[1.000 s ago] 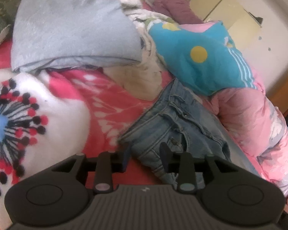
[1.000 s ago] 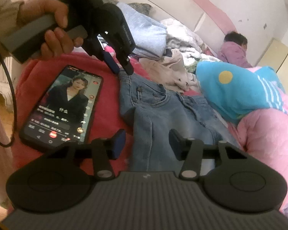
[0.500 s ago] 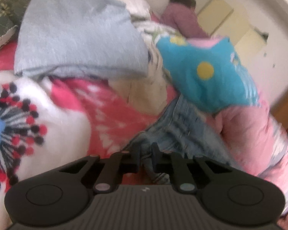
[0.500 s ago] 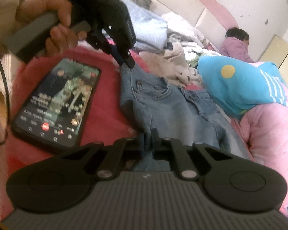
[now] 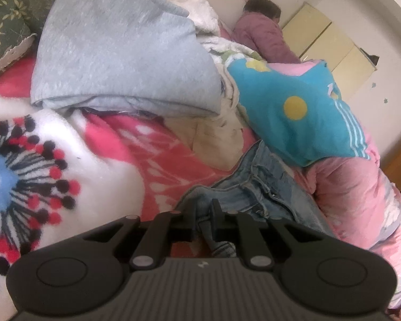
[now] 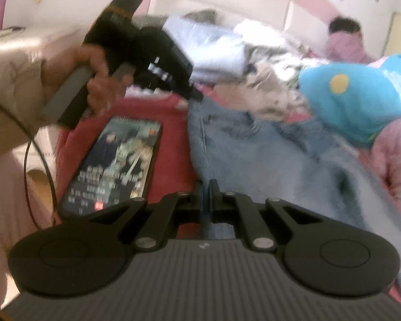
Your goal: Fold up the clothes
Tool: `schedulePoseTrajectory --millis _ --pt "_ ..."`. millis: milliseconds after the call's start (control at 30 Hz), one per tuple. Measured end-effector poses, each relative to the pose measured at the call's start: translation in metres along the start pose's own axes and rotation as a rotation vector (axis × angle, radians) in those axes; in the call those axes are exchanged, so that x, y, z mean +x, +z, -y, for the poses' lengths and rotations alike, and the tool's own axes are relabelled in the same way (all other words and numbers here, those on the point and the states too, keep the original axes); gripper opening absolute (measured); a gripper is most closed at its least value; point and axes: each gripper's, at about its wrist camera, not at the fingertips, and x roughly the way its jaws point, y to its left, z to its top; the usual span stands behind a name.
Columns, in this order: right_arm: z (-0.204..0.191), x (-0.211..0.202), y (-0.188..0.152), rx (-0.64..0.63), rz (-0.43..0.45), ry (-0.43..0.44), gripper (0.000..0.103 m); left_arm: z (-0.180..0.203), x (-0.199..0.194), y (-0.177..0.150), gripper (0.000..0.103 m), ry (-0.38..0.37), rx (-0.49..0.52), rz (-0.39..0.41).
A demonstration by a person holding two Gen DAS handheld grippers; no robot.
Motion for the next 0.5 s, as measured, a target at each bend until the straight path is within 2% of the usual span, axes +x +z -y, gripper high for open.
schedulePoseTrajectory --millis 233,400,500 --pt "0.006 0.005 -0.011 0.076 0.001 0.040 0.003 0.001 -0.001 -0.003 0.011 0.015 0.034 0.007" --pt "0.017 -0.003 -0.015 0.190 0.010 0.095 0.010 0.004 -0.004 -0.007 0.014 0.028 0.087 0.016" --pt "0.028 -0.011 -0.018 0.273 0.020 0.136 0.020 0.004 -0.007 -0.009 0.015 0.037 0.104 0.018"
